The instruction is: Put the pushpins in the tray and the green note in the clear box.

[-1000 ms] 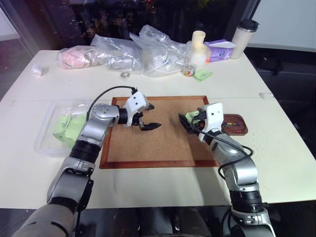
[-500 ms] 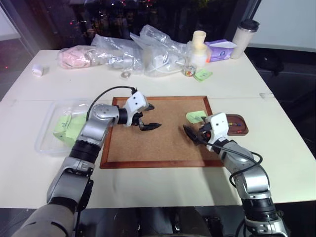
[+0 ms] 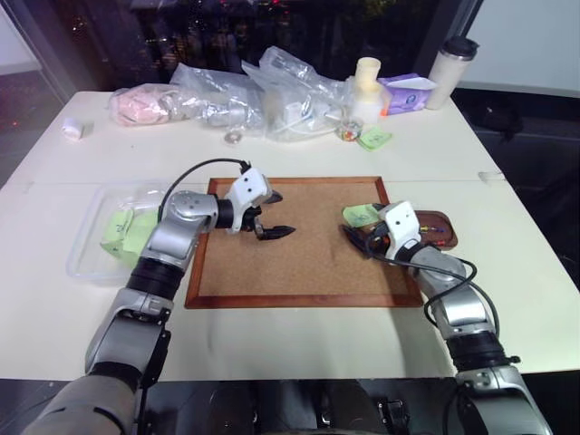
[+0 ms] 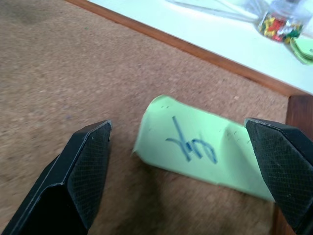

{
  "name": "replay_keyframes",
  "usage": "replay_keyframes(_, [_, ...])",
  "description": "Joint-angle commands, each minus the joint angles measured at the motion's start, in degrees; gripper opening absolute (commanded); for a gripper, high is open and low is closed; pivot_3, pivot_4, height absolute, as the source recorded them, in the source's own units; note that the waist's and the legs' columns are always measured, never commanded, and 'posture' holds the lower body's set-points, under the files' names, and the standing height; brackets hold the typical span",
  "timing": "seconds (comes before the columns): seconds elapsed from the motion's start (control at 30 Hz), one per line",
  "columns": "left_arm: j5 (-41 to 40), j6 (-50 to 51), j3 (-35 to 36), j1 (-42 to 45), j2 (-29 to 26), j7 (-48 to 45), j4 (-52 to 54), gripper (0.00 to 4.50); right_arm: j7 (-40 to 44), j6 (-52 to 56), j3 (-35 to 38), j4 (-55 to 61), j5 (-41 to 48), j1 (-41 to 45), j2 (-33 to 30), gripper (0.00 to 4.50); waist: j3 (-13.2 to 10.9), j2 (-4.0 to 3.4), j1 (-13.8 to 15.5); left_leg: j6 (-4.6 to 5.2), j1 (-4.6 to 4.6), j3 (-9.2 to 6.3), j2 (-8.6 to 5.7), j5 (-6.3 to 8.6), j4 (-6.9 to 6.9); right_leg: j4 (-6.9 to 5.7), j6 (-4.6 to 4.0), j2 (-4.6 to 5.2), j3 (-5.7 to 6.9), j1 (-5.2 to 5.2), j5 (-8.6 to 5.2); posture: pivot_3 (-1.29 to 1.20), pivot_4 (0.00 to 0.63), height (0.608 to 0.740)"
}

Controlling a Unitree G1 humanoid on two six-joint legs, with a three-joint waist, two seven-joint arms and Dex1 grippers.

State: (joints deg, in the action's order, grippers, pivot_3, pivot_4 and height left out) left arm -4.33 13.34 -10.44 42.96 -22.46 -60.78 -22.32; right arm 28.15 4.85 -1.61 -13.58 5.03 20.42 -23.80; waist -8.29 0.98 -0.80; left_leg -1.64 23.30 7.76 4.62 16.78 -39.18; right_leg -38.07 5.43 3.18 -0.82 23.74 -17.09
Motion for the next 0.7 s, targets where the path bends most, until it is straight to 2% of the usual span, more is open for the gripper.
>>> replay_keyframes(0.03, [-1.6,0.1,1.3,0.1,-0.1,0.7,2.6,4.5,1.0,1.1,-1.0,-5.4,-2.6,-0.5,-1.7,4.45,0.0,0.0,0.0,0.0,-0.06,-0.01,0.0,0.0,0.0,0.0,0.0,0.0,0.01,-0.06,0.0,0.0,0.15,0.734])
replay_keyframes(0.13, [-1.9,0.3,1.5,-0.1,-0.1,1.0,3.0,4.5,2.5,2.2,-1.5,-6.2,-2.0,-0.8,-1.5,3.56,0.0,0.03,0.1,0.0,-0.26,-0.01,0.0,0.0,0.0,0.02,0.0,0.0,0.01,-0.28,0.0,0.0,0.15,0.734])
replay_keyframes(0.37, [-2.7,0.4,1.5,-0.4,0.0,1.8,3.7,4.5,3.7,11.0,-0.1,-4.4,2.5,-2.0,0.6,0.05,0.1,0.19,0.2,0.03,-0.6,-0.01,0.0,0.02,0.03,0.04,-0.01,0.04,0.02,-0.63,-0.01,0.0,0.15,0.734])
replay_keyframes(0.5, [-3.0,0.4,1.7,-0.4,0.1,2.0,4.0,4.5,2.4,10.6,1.4,-1.5,3.5,-2.8,1.4,0.02,0.1,0.24,0.3,0.04,-0.59,-0.01,-0.01,0.03,0.03,0.07,-0.01,0.05,0.03,-0.64,-0.01,0.0,0.15,0.734])
replay_keyframes(0.7, [-3.2,0.4,1.6,-0.6,0.0,2.0,4.1,4.5,4.4,8.2,4.2,11.7,9.8,-6.1,3.7,0.02,0.1,0.21,0.1,0.06,-0.42,-0.01,-0.01,0.05,0.08,0.13,-0.01,0.05,0.03,-0.47,-0.01,0.0,0.15,0.734])
